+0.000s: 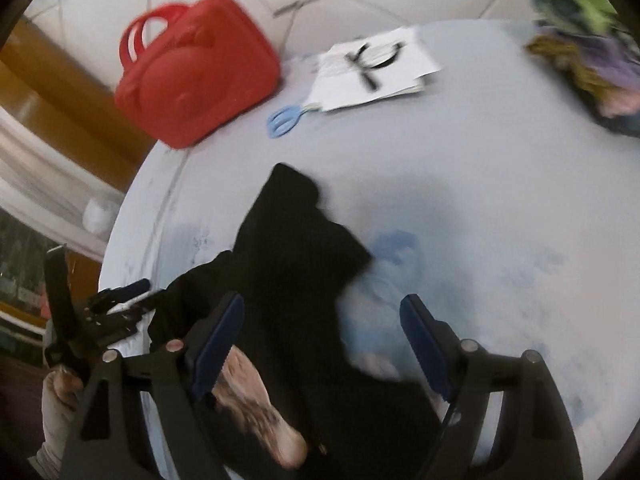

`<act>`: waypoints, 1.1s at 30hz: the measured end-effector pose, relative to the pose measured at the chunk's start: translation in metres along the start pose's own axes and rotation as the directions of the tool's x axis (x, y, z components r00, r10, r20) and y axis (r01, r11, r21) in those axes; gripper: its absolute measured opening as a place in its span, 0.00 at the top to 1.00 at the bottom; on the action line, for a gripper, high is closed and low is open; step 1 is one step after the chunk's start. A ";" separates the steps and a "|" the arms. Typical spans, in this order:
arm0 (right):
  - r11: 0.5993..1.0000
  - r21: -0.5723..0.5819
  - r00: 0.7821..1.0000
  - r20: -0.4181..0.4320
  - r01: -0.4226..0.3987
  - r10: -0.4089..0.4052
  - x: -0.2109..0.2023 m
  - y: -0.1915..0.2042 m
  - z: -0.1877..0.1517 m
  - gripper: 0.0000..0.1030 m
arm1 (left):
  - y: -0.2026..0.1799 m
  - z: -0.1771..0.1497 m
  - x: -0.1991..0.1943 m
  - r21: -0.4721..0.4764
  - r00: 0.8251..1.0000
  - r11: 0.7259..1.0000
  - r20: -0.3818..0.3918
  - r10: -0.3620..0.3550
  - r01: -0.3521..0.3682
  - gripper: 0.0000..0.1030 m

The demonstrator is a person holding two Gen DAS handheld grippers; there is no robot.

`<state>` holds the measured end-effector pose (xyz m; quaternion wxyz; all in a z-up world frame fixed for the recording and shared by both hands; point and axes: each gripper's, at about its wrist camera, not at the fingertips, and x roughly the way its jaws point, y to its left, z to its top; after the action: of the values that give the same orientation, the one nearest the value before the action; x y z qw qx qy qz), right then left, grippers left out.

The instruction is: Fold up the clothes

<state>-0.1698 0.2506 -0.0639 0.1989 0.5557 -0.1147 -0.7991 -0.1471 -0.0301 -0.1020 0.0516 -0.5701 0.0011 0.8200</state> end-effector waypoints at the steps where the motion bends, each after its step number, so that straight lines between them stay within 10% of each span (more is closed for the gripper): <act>1: 1.000 -0.003 1.000 -0.017 0.003 -0.003 0.013 0.003 0.006 0.22 | -0.002 0.000 0.007 0.005 1.000 1.000 -0.011 -0.003 0.003 0.42; 2: 1.000 -0.005 0.999 -0.034 0.000 0.000 0.025 0.007 0.010 0.22 | -0.004 -0.001 0.012 0.008 1.000 1.000 -0.021 -0.006 0.006 0.42; 4: 1.000 -0.005 0.998 -0.067 0.000 -0.001 0.046 0.013 0.016 0.16 | -0.006 -0.005 0.023 0.018 0.999 1.000 -0.051 -0.009 0.010 0.84; 6: 1.000 -0.019 0.994 -0.107 0.002 -0.004 0.065 0.017 0.015 0.14 | -0.006 -0.009 0.028 0.015 0.998 1.000 -0.066 -0.004 0.005 0.97; 7: 0.999 -0.036 0.991 -0.131 -0.001 -0.004 0.073 0.020 0.013 0.29 | -0.004 -0.011 0.026 0.004 0.998 1.000 -0.061 0.003 -0.002 0.97; 8: 0.999 -0.053 0.988 -0.154 -0.003 -0.005 0.082 0.023 0.011 0.77 | 0.000 -0.011 0.023 -0.013 0.999 1.000 -0.049 0.012 -0.012 0.97; 10: 0.994 -0.106 0.987 -0.153 0.024 -0.040 0.083 0.031 0.005 0.93 | 0.015 -0.012 0.007 -0.074 0.999 0.996 -0.006 0.041 -0.042 0.97; 18: 0.997 0.036 0.965 0.250 0.072 -0.079 -0.068 -0.015 0.011 0.91 | 0.095 -0.037 -0.096 -0.336 0.972 0.940 0.195 0.131 -0.059 0.90; 21: 0.996 0.060 0.981 0.183 0.060 -0.070 -0.069 -0.031 0.008 0.51 | 0.106 -0.036 -0.080 -0.339 0.978 0.935 0.139 0.157 -0.102 0.46; 23: 0.994 0.085 0.985 0.153 0.062 -0.075 -0.068 -0.045 0.001 0.23 | 0.111 -0.039 -0.069 -0.352 0.984 0.931 0.110 0.139 -0.092 0.43; 33: 0.983 0.168 0.983 0.153 0.071 -0.097 -0.072 -0.101 0.023 0.23 | 0.132 -0.014 -0.050 -0.379 0.983 0.918 0.088 0.159 -0.115 0.42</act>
<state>-0.1883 0.3719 -0.0357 0.1092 0.5081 -0.1711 -0.8371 -0.1285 -0.1659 -0.0679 -0.1151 -0.5188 -0.1176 0.8389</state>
